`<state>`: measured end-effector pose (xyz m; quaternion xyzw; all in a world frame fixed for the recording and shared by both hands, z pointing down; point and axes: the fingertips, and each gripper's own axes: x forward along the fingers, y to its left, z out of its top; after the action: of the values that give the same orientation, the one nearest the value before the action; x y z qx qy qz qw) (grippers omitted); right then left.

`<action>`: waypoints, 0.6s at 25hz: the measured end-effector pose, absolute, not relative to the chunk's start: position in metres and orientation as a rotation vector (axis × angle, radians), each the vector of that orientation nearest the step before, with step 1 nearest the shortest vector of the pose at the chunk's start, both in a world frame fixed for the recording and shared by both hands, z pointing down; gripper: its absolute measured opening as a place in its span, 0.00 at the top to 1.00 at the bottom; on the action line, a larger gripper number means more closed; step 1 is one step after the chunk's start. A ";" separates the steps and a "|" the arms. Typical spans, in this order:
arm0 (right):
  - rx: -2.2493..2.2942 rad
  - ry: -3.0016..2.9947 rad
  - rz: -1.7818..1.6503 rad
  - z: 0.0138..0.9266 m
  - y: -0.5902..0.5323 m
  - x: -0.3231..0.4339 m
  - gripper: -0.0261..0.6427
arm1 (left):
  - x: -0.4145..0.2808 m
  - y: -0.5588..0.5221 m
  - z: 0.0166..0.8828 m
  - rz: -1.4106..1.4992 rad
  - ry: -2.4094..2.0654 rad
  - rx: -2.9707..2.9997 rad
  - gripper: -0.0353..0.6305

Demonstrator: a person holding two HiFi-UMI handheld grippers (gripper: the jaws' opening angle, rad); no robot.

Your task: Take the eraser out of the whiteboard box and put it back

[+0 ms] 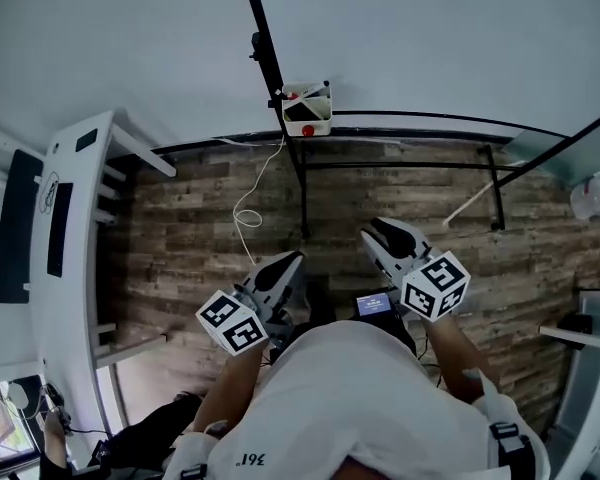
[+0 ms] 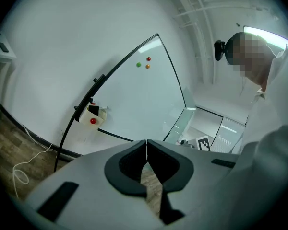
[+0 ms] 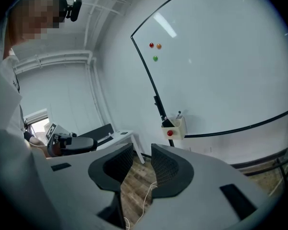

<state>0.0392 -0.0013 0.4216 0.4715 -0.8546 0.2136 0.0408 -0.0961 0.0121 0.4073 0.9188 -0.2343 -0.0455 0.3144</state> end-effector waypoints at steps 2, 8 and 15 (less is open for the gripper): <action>1.473 -2.598 0.667 0.423 -0.009 0.030 0.78 | -0.108 0.001 0.409 -0.112 -0.594 2.421 0.94; 1.477 -2.563 0.684 0.426 -0.023 0.017 0.78 | -0.119 -0.025 0.411 -0.112 -0.574 2.418 0.94; 1.437 -2.568 0.674 0.430 -0.046 0.025 0.78 | -0.109 -0.043 0.418 -0.124 -0.596 2.406 0.94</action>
<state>0.0246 -0.0456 0.4301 0.4752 -0.8490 0.2228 0.0614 -0.1086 -0.0427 0.4184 0.9172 -0.2274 -0.0474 0.3237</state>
